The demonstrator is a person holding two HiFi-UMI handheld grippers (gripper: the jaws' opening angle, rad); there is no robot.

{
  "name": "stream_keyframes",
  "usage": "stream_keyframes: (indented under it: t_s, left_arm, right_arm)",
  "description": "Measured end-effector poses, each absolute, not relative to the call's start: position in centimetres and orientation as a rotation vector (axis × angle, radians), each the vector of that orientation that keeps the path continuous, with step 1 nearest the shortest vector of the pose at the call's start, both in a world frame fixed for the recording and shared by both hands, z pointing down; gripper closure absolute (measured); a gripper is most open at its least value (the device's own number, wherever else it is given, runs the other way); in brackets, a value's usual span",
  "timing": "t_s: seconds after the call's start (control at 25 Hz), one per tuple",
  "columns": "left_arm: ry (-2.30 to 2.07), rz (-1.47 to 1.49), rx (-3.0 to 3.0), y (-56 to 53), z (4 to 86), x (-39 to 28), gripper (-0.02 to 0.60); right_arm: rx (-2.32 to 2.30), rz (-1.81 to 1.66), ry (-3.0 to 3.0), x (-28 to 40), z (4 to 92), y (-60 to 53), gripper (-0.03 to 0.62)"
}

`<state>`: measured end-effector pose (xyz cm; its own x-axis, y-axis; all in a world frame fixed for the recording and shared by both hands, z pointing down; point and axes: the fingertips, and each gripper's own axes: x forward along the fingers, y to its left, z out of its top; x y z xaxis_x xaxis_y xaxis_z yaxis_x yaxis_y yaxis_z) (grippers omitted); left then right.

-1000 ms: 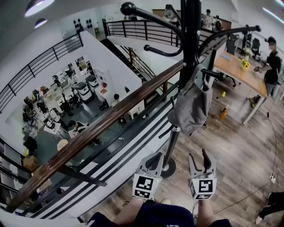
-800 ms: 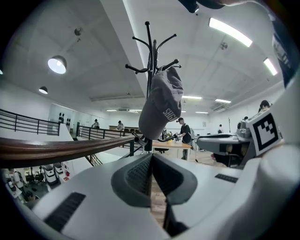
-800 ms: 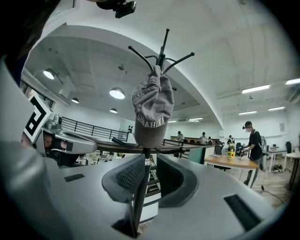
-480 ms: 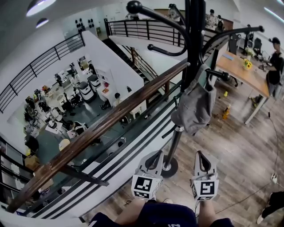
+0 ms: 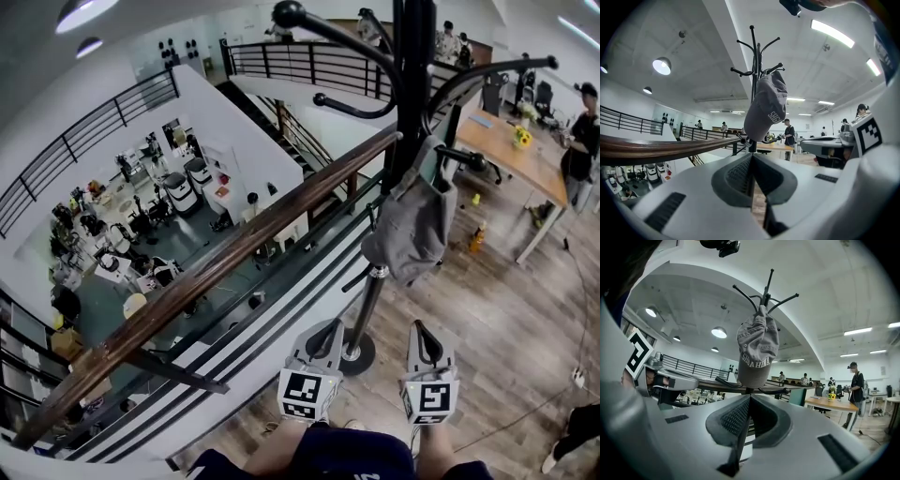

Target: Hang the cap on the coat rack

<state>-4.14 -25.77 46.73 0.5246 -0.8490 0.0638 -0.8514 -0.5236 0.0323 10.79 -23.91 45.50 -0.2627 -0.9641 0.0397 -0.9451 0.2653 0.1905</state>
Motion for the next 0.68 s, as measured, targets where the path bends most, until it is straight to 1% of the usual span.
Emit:
stream_keyframes:
  t_s: [0.68]
  left_arm:
    - [-1.502, 0.065, 2.688, -25.81, 47.51, -4.3, 0.578]
  right_arm:
    - [1.79, -0.128, -2.339, 10.85, 46.16, -23.81, 0.586]
